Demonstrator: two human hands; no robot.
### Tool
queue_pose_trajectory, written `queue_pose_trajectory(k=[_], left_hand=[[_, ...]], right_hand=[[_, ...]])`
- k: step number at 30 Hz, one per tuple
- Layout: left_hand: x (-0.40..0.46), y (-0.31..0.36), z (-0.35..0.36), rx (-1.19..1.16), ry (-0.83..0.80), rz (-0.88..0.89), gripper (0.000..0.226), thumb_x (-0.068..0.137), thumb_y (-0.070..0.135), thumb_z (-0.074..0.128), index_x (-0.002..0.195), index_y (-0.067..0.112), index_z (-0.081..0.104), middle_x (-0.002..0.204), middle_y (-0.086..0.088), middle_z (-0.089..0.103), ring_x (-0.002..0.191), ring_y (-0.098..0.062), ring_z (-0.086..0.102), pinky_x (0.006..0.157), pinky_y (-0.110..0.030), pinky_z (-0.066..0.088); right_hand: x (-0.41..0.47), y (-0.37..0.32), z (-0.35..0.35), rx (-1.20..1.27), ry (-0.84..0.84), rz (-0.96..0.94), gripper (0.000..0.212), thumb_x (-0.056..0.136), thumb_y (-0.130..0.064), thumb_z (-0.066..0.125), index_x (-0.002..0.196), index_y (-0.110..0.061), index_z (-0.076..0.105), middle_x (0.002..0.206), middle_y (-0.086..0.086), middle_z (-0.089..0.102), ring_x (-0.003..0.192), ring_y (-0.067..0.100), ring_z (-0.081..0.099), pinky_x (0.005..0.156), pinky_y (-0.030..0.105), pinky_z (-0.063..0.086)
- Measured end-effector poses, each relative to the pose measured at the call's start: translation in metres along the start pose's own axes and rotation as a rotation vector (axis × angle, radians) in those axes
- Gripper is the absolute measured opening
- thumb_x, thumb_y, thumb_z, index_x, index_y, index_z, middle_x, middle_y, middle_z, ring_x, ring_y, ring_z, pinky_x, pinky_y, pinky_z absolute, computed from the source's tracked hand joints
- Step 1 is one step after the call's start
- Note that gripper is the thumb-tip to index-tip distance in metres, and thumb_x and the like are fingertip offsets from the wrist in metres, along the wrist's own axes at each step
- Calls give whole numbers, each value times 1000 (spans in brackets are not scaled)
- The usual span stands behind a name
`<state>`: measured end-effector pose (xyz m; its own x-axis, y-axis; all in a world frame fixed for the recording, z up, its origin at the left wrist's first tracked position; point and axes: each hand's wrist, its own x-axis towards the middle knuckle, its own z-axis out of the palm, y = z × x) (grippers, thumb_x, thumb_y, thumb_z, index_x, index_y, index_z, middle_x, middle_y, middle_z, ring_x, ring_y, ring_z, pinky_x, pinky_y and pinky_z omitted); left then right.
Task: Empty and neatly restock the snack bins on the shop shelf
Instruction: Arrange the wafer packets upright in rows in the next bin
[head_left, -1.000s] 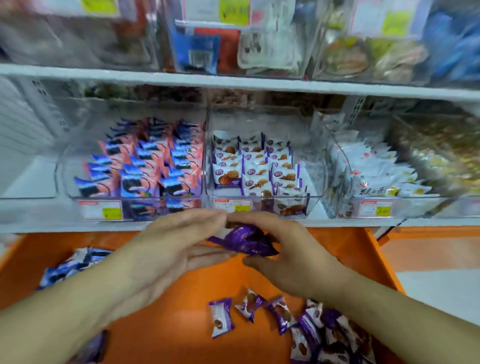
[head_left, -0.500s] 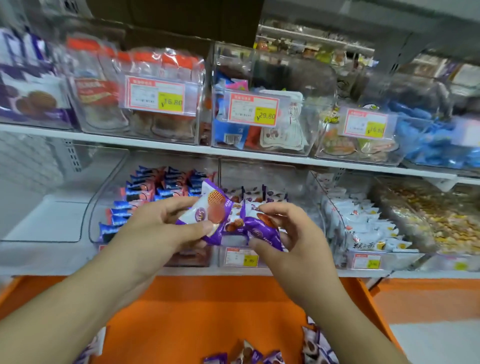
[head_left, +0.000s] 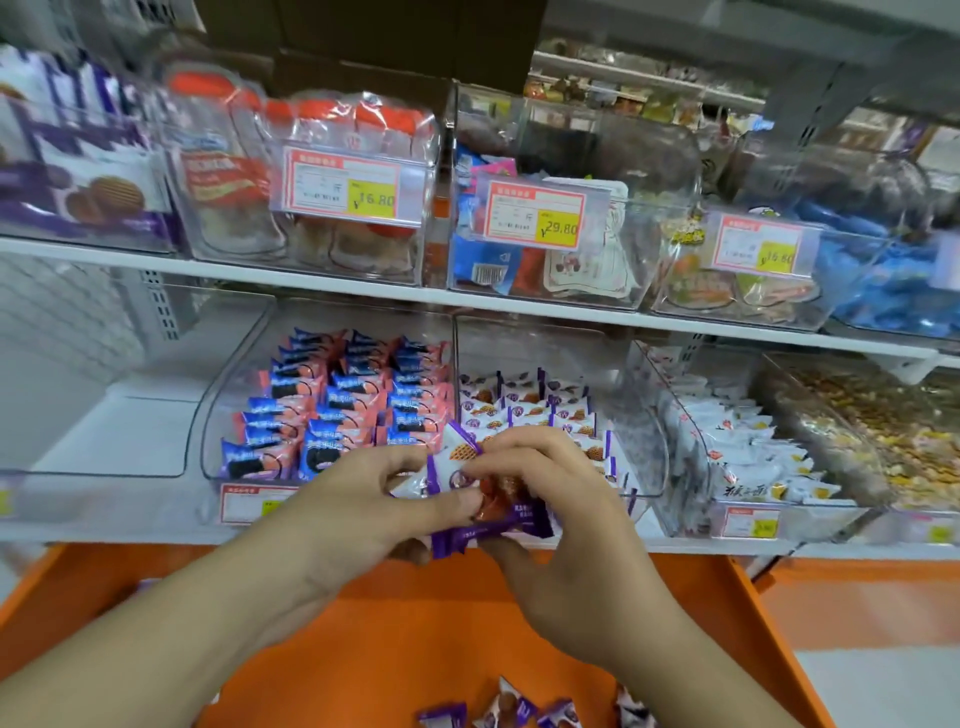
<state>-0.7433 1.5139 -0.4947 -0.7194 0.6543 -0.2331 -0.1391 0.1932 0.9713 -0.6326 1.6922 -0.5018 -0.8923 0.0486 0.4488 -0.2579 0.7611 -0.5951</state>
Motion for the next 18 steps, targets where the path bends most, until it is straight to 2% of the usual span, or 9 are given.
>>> queue_pose_trajectory(k=[2,5,7,9,10,12,14,16,18], left_hand=[[2,0,0,67,-12,15,32,81,26,86,111,20,78,101,-9,79,90,-32,73,80,-41,59],[6,1,-3,190,-72,30,41,80,31,89,118,34,73,111,4,79,106,-16,74,99,-44,56],[11,-2,-5,284,-46,44,53,70,48,93,117,49,67,123,18,73,119,-5,67,109,-40,50],[14,-4,-5,365,-67,68,56,73,50,91,122,50,65,125,26,69,120,5,62,110,-31,47],[15,-5,-4,417,-78,81,57,76,49,89,127,49,63,126,31,67,120,12,59,109,-25,45],[14,-1,1,525,-104,112,57,80,49,85,129,56,58,127,41,59,118,22,52,104,-13,43],[14,2,6,616,-161,124,55,84,45,82,127,63,52,125,45,56,113,22,53,95,-7,43],[18,0,9,662,-173,139,58,86,41,83,132,58,53,128,37,60,114,12,60,97,-17,50],[23,-3,12,679,-132,164,64,83,39,86,137,52,54,128,29,64,115,6,62,101,-27,53]], right_hand=[[-2,-3,-8,70,-77,44,53,85,0,79,125,-33,67,137,-16,51,133,11,52,102,17,44],[-2,0,-19,102,-96,169,54,93,-15,78,130,-49,61,150,-28,40,145,-5,35,112,16,35],[0,8,-19,49,-59,268,63,90,-27,81,134,-60,50,142,-34,42,133,-15,41,108,19,44],[1,11,-19,42,-79,424,70,85,-38,84,136,-63,44,128,-30,50,111,-12,55,91,20,55],[0,12,-18,48,-108,456,73,85,-40,84,140,-63,42,126,-28,52,106,-9,57,86,20,56],[-2,16,-19,107,-173,428,80,89,-32,82,146,-64,36,131,-34,52,109,-9,57,88,19,57],[-2,18,-23,182,-244,381,87,92,-21,81,147,-69,33,140,-35,50,117,-8,58,94,21,57],[1,23,-27,147,-294,323,85,92,-18,81,146,-67,37,143,-31,52,125,-5,57,99,24,56],[3,29,-29,85,-289,264,77,90,-20,82,146,-58,46,142,-32,53,131,-6,52,102,24,53]])
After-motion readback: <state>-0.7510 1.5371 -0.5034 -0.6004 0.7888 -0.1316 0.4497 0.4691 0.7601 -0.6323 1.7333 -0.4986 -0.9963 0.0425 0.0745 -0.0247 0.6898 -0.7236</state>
